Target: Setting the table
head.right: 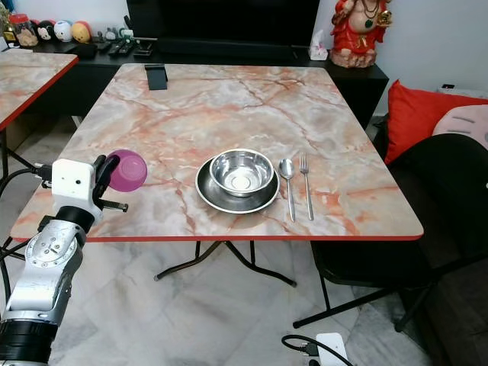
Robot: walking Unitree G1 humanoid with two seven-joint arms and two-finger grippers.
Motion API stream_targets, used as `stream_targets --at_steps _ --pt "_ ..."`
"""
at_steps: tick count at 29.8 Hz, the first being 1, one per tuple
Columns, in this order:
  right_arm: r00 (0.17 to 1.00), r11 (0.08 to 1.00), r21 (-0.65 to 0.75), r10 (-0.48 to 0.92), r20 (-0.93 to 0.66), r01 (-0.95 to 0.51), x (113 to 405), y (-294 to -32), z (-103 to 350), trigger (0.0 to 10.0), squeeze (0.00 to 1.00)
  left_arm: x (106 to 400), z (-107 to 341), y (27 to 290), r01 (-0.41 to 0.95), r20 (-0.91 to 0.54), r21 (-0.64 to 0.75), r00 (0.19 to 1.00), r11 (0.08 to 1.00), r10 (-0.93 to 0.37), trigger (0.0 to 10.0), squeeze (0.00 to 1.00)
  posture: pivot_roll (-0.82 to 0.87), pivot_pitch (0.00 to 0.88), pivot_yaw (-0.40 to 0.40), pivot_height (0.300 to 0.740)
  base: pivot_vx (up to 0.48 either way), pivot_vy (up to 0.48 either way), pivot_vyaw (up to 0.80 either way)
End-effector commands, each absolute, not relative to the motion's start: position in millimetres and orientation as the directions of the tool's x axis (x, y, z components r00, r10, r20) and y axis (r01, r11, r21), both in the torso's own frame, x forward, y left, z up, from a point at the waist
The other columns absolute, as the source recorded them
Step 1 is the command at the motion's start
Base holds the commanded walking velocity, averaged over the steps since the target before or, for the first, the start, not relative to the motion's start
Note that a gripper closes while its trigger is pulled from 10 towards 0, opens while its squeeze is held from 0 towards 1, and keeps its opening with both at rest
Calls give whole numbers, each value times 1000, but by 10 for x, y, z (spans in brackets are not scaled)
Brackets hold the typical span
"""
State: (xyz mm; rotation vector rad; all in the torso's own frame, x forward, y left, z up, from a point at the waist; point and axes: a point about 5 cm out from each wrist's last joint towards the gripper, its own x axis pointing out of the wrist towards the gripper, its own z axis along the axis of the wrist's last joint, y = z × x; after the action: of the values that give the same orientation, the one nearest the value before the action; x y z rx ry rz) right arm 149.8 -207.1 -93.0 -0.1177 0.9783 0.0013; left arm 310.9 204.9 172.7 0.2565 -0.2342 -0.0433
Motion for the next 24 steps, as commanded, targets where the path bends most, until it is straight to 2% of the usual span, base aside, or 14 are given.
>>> stream_targets --at_steps 1,4,7,24 --pt "554 993 -99 -50 -831 -59 1475 -2081 -937 10000 0 3124 1778 2023 16 237 249 969 968 -76 10000 0 97 0 -64 715 0 -375 425" --pt "555 994 -97 -49 -830 -57 1476 -2081 -936 10000 0 3120 1783 2056 10 238 252 969 968 -72 10000 0 97 0 -64 715 0 -381 565" --pt "557 996 -87 -53 -829 -34 1472 -2079 -938 10000 0 3123 1805 2085 3 243 255 968 967 -67 10000 0 100 0 -64 715 0 -304 0" --pt "556 996 -74 -39 -831 -41 1454 -2064 -945 10000 0 3166 1829 2091 57 227 175 969 983 -97 10000 0 105 0 -65 715 0 0 0"
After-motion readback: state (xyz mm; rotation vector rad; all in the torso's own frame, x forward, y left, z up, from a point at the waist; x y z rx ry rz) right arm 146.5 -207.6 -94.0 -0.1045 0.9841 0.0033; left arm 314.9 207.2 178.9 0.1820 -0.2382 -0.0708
